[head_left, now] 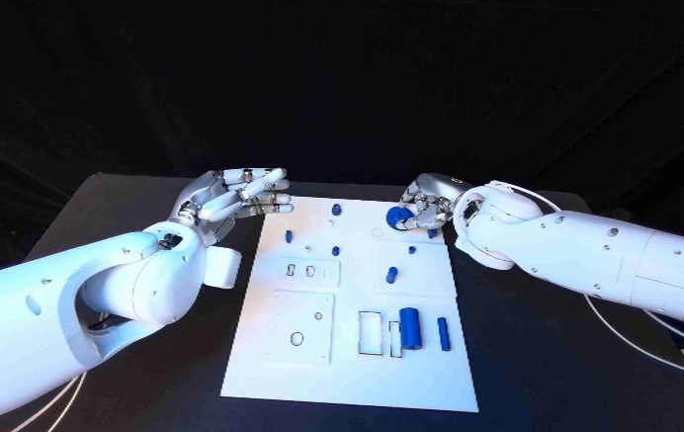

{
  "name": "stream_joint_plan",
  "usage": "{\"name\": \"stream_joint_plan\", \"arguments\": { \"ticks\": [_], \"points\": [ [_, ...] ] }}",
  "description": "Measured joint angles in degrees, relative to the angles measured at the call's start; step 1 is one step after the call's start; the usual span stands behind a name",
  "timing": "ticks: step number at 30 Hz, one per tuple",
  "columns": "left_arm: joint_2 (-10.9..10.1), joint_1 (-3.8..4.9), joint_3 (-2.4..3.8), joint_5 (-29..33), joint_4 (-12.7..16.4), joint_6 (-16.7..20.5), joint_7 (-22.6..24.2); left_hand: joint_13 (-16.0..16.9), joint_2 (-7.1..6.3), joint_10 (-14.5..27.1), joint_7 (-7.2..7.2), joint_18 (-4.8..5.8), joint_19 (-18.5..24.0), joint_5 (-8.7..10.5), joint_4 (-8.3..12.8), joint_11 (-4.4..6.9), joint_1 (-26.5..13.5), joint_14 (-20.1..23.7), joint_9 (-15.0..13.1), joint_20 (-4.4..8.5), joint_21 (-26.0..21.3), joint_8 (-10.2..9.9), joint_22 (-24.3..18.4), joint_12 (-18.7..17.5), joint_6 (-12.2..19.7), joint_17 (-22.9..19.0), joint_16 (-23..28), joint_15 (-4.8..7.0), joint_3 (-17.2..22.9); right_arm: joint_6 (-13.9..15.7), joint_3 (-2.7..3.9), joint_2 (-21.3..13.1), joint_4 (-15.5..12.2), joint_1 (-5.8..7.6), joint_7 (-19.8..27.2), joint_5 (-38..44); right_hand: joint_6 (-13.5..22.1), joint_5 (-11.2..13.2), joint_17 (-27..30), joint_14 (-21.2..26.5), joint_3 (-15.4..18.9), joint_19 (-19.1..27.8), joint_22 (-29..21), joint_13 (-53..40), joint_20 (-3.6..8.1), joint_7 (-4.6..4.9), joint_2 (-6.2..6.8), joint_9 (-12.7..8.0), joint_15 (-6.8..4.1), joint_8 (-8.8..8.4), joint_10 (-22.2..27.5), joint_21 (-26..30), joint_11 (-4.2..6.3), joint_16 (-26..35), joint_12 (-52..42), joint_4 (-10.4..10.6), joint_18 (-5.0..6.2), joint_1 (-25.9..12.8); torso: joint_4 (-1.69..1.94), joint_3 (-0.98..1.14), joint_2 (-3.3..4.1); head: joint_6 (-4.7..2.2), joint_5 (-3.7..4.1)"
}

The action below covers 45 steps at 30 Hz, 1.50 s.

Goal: Assemble the parts on the task board

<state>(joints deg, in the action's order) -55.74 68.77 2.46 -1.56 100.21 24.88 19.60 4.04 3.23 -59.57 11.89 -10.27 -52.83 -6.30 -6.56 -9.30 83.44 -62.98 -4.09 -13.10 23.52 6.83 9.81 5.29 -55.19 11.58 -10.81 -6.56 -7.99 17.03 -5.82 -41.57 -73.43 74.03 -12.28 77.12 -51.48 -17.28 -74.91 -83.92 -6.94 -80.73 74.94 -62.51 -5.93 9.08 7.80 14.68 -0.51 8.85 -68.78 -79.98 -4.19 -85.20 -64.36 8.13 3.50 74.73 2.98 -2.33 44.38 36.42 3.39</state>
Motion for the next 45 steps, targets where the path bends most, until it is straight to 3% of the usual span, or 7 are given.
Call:
{"name": "stream_joint_plan", "arguments": {
  "ticks": [13, 17, 20, 25, 32, 37, 45],
  "points": [
    [-0.01, 0.0, 0.0, 0.0, -0.06, 0.0, -0.14, 0.0, 0.0, 0.0, 0.0, 0.0, 0.0, 0.0, 0.0, 0.0, 0.0, 0.0, 0.0, 0.0, 0.15, 0.0, -0.01, 0.0, 0.0, 0.04, 0.0, 0.0, 0.0, -0.47, 0.09, -0.05, 0.09, 0.04, 0.39, -0.58, -1.56, -3.9, 0.0, 0.0, -1.58, -0.01, -0.01, -2.44, 0.02, -0.89, -2.17, 0.98, 0.0, 2.03, -1.48, 0.0, 0.83, 0.0, -2.32, 0.98, 0.0, 1.68, 0.02, -0.01, 0.0, 0.11, 0.04],
    [-0.01, 0.0, 0.0, 0.0, -0.06, 0.0, -0.17, 0.0, 0.0, 0.0, 0.0, -0.01, 0.0, 0.0, 0.0, 0.0, 0.0, 0.0, 0.0, 0.0, 0.15, 0.0, -0.01, 0.0, 0.0, 0.04, 0.0, 0.0, 0.0, -0.5, 0.12, -0.05, 0.09, 0.04, 0.45, -0.6, -2.59, -2.4, -0.04, -0.15, -3.42, -0.38, -0.01, -3.48, 0.38, -1.09, -2.83, 1.01, -0.15, 2.47, -2.38, 0.0, 1.29, -0.34, -3.28, -0.1, 0.01, 3.23, 0.02, -0.02, 0.0, 0.15, 0.04],
    [-0.01, 0.0, 0.0, 0.0, -0.06, 0.0, -0.2, 0.0, 0.0, 0.0, 0.0, 0.0, 0.0, 0.0, 0.0, 0.0, 0.0, 0.0, 0.0, 0.0, 0.15, 0.0, -0.01, 0.0, 0.0, 0.04, 0.0, 0.0, 0.0, -0.48, 0.13, -0.03, 0.0, 0.04, 0.45, -0.35, -2.92, -0.09, -0.04, -0.09, -4.94, -0.64, -0.02, -3.82, 0.64, -1.07, -2.72, 1.05, -0.35, 2.69, -2.51, -0.4, 1.4, -0.34, -3.56, -0.8, 0.01, 4.11, 0.02, -0.02, 0.0, 0.19, 0.05],
    [-0.01, 0.0, -0.01, 0.0, -0.06, 0.0, -0.26, 0.0, 0.0, 0.0, 0.0, 0.0, 0.0, 0.0, 0.0, 0.0, 0.0, 0.0, 0.0, 0.0, 0.15, 0.0, -0.01, 0.0, 0.0, 0.03, 0.0, 0.0, 0.0, -0.17, 0.15, -0.01, -0.36, 0.01, 0.42, 0.75, -2.92, 0.68, -0.04, -0.01, -5.54, -0.65, -0.02, -4.1, 0.65, -1.07, -2.47, 1.06, -0.44, 2.9, -2.89, -0.4, 1.43, -0.34, -3.64, -1.16, 0.0, 4.65, 0.02, -0.02, 0.0, 0.23, 0.12],
    [-0.01, 0.0, -0.01, 0.01, -0.07, -0.02, -0.35, 0.0, 0.02, 0.0, 0.0, 0.0, 0.0, 0.0, 0.0, 0.0, -0.02, 0.0, 0.0, 0.0, 0.15, 0.0, -0.02, -0.19, 0.0, 0.06, 0.0, 0.0, 0.0, 1.18, 0.06, -0.26, -1.87, -0.21, 0.3, 2.31, -3.18, 0.17, -0.03, 0.0, -6.22, -0.84, -0.03, -4.66, 0.84, -0.9, -2.32, 1.06, -0.44, 2.9, -3.4, -0.71, 1.54, -0.57, -4.23, -0.79, 0.0, 4.63, 0.02, -0.01, 0.0, 0.24, 0.14],
    [-0.01, 0.0, -0.01, 0.01, -0.14, -0.05, -0.44, 0.0, 0.24, 0.0, 0.0, 0.0, 0.0, 0.0, 0.0, 0.0, -0.24, 0.0, 0.0, 0.0, 0.15, 0.0, -0.02, -0.22, 0.0, 0.1, 0.0, 0.0, 0.0, 2.61, 0.01, -0.58, -3.92, -0.26, 0.14, 3.22, -3.53, -1.01, -0.03, 0.0, -6.76, -1.25, -0.03, -4.83, 0.84, -1.04, -1.31, 1.09, -0.44, 2.9, -3.39, -1.07, 1.54, -0.79, -4.24, -0.39, 0.0, 3.76, 0.03, 0.0, 0.0, 0.21, 0.1],
    [0.06, 0.0, 0.0, 0.01, -0.2, -0.07, -0.57, 0.0, 0.23, 0.0, 0.0, 0.0, 0.0, 0.0, 0.0, 0.0, -0.23, 0.0, 0.0, 0.0, 0.15, 0.0, -0.02, -0.22, 0.0, 0.09, 0.22, 0.0, 0.0, 4.32, 0.1, 0.14, -7.68, 0.86, -0.46, 4.87, -3.66, -1.25, -0.03, 0.0, -6.91, -1.66, -0.03, -5.0, 0.83, -1.17, -1.24, 1.1, -0.43, 2.86, -3.59, -1.69, 1.33, -0.78, -4.51, -0.24, 0.01, 3.69, 0.07, -0.03, -0.02, -0.02, -0.03]
  ]
}}
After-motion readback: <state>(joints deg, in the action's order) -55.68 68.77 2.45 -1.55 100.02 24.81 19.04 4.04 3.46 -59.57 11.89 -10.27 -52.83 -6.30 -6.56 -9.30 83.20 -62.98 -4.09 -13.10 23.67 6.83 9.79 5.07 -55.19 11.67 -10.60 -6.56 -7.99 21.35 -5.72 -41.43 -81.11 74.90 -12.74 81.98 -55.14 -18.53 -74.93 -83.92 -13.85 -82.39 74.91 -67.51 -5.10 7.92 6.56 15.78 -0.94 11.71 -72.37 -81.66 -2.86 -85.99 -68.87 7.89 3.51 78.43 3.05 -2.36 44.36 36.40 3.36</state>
